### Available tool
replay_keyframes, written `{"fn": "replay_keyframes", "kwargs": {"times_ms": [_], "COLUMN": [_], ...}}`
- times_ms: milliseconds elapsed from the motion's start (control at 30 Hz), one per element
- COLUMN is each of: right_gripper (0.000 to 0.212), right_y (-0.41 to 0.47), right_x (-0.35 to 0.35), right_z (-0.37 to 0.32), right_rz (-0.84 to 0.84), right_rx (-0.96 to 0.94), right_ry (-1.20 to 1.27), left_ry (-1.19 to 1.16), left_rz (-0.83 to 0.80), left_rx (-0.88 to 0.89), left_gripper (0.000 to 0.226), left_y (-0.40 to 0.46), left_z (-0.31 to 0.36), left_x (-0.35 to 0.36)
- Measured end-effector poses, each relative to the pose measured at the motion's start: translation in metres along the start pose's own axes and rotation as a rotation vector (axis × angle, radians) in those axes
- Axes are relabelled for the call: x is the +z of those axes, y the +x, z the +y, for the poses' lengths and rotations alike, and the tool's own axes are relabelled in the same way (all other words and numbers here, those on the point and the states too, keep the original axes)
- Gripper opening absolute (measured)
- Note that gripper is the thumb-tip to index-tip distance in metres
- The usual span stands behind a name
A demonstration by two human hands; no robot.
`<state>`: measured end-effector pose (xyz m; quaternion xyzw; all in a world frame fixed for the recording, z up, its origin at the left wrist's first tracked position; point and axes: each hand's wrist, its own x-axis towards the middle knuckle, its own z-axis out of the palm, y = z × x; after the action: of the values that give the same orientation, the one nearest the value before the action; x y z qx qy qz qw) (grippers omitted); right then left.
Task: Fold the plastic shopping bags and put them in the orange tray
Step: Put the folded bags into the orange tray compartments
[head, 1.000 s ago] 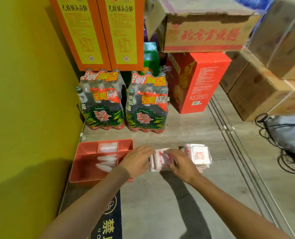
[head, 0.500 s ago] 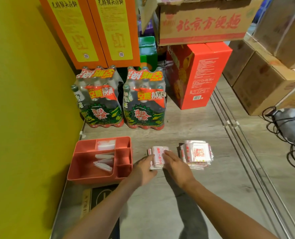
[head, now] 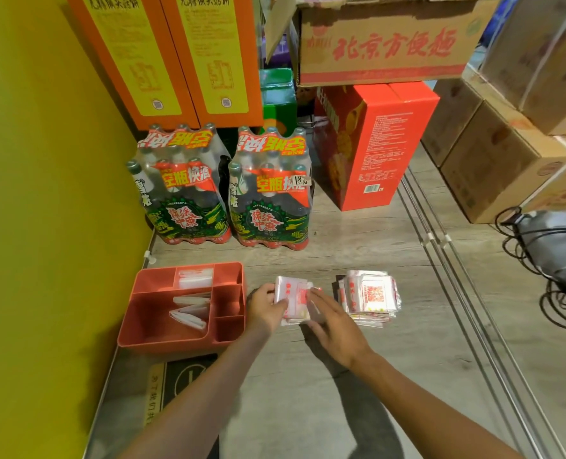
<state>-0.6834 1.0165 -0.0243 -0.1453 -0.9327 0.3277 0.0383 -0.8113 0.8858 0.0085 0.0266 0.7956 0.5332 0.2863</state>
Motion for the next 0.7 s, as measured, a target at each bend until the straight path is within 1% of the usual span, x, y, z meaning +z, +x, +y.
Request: {"fn": "replay_keyframes", "kwargs": {"times_ms": [100, 167, 233, 300, 400, 500, 600, 700], "right_gripper": [0.049, 0.043, 0.048, 0.059, 0.079, 0.096, 0.100, 0.086], "right_y": [0.007, 0.014, 0.021, 0.027, 0.030, 0.029, 0.027, 0.024], "right_x": [0.003, 0.009, 0.013, 0.018, 0.024, 0.031, 0.029, 0.025], "right_z": [-0.007, -0.016, -0.024, -0.029, -0.033, -0.032, -0.034, -0.034], "right_rz": [0.099, 0.149, 0.199, 0.238, 0.266, 0.274, 0.289, 0.276], "right_rx": [0.151, 0.242, 0.333, 0.403, 0.451, 0.493, 0.501, 0.473], "right_ry": [0.174, 0.271, 0.324, 0.341, 0.299, 0.284, 0.339, 0.427], "left_ry": [0.077, 0.134, 0.149, 0.146, 0.144, 0.130, 0.104, 0.081], "left_rz": [0.017, 0.040, 0.068, 0.077, 0.070, 0.061, 0.060, 0.059], "left_rx": [0.172, 0.202, 0.204, 0.230, 0.267, 0.267, 0.279, 0.282], "left_gripper": [0.023, 0.025, 0.026, 0.026, 0.026, 0.026, 0.027, 0.028], "left_y": [-0.013, -0.019, -0.027, -0.037, -0.047, -0.050, -0.051, -0.054], "left_z": [0.004, 0.006, 0.010, 0.012, 0.011, 0.008, 0.003, 0.003], "left_x": [-0.026, -0.044, -0.056, -0.066, -0.079, -0.088, -0.095, -0.102]}}
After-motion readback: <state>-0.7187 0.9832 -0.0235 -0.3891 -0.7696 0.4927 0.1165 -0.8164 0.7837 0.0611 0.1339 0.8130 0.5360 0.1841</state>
